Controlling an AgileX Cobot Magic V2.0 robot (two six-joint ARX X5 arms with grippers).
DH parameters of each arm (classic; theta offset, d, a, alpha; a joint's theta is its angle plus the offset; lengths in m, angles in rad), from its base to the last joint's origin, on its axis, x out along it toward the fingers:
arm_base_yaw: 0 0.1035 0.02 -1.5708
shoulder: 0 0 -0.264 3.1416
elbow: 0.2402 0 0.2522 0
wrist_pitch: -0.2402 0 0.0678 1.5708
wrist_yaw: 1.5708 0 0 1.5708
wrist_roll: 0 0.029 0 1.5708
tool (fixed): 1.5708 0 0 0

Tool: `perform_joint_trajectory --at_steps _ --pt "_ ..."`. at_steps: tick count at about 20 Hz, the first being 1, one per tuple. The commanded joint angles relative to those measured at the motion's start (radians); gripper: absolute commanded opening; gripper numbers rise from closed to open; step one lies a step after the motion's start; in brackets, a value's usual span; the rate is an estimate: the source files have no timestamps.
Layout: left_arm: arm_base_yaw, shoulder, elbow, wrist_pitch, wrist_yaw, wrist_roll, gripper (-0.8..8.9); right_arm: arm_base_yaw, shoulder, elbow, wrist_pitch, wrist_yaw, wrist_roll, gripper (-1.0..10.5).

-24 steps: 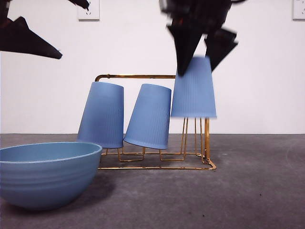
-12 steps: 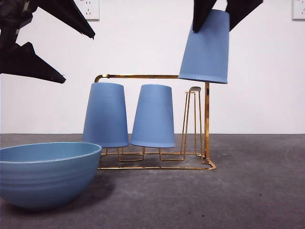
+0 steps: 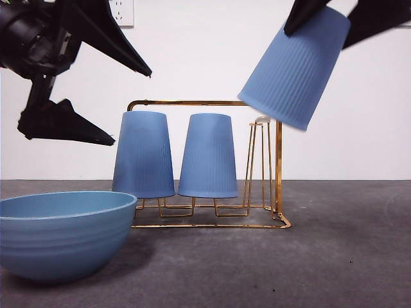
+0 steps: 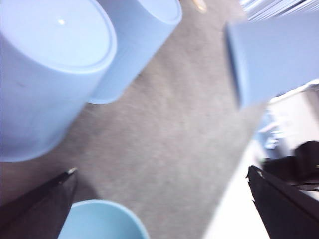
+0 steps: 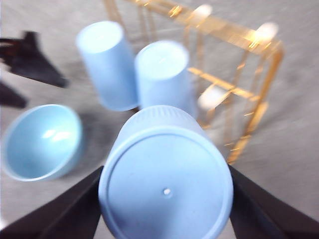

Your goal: Right arm lift cup from the cupboard, then place it on the right of the bowl

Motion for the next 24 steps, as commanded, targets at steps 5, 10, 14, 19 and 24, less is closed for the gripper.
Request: perform_joint_trajectory --at_steps 5,10,14,19,24 --pt "-0.009 0.036 0.017 0.014 0.107 -0.032 5.57 0.004 -0.080 -0.304 0.409 -0.196 0.301 2.5" --pt "-0.020 0.069 0.017 0.077 0.253 -0.134 5.56 0.005 -0.056 -0.512 0.803 -0.251 0.518 2.5" --pt "-0.058 0.125 0.017 0.137 0.319 -0.214 5.52 0.020 -0.008 -0.579 0.990 -0.262 0.637 2.5" --pt "-0.110 0.155 0.017 0.182 0.358 -0.217 4.47 0.088 0.141 -0.579 1.155 -0.259 0.685 2.5" --pt "-0.111 0.155 0.017 0.194 0.358 -0.229 3.82 0.119 0.252 -0.579 1.277 -0.261 0.730 2.5"
